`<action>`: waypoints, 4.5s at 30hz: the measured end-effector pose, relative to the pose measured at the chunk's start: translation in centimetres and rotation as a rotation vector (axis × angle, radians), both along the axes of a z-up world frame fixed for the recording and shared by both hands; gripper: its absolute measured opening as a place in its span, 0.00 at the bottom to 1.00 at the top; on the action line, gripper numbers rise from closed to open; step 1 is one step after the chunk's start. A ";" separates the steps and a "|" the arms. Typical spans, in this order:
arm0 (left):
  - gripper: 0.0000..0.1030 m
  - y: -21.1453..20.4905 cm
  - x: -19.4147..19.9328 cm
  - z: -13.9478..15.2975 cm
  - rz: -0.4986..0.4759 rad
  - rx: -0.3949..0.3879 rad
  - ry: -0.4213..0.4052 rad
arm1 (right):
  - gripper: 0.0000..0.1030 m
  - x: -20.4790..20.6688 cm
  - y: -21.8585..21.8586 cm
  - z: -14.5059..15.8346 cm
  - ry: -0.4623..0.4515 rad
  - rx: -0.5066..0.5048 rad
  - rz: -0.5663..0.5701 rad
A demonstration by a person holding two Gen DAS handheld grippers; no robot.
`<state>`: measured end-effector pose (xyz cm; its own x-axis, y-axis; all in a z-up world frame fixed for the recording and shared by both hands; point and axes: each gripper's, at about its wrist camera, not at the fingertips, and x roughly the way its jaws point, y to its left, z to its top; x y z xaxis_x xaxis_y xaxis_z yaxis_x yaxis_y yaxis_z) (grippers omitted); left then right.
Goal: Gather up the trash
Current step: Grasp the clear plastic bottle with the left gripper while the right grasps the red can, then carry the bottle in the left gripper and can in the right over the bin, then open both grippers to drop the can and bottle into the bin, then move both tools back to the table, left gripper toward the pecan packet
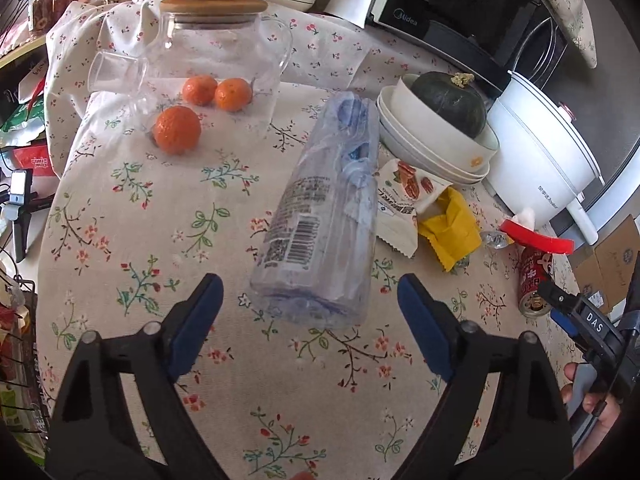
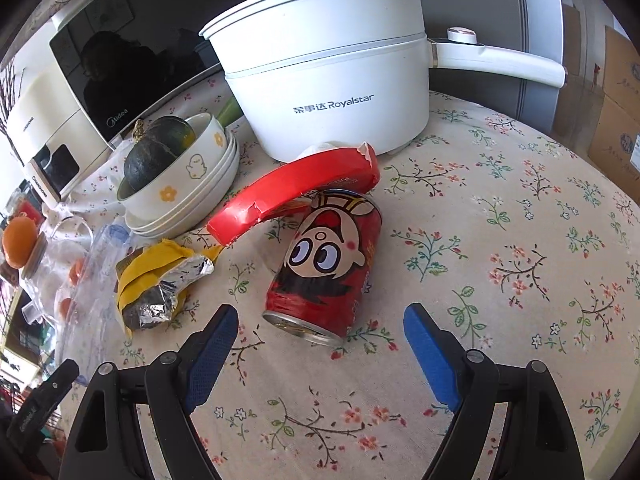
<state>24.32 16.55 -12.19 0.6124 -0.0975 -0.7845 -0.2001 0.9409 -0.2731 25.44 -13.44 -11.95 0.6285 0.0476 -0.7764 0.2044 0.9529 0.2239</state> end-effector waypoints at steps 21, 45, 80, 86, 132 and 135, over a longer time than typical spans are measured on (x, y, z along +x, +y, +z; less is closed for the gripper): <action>0.64 -1.2 0.0 0.8 -0.041 0.017 -0.035 | 0.55 1.3 -0.7 -1.4 -0.008 -0.033 0.016; 0.62 -1.5 -7.6 11.6 -0.056 0.027 -0.281 | 0.52 -6.9 -5.1 8.0 -0.017 0.064 0.218; 0.60 -23.7 -11.5 15.5 -0.473 -0.203 -0.405 | 0.52 -20.4 -26.2 4.9 0.198 -0.003 -0.058; 0.60 -31.1 -12.2 13.4 -0.598 -0.178 -0.382 | 0.52 -22.6 -30.3 1.6 0.299 0.017 -0.127; 0.95 -28.7 -11.5 6.1 -0.561 0.215 -0.112 | 0.76 -21.3 -26.8 5.1 0.235 -0.087 -0.090; 0.95 -25.7 -11.2 6.2 -0.503 0.231 -0.094 | 0.77 -20.2 -24.8 5.2 0.229 -0.094 -0.060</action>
<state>13.15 -9.16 -6.02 0.6031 -0.2280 -0.7644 0.3043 0.9516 -0.0438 5.22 -38.22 -6.71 0.4353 -0.0640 -0.8980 0.2963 0.9521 0.0758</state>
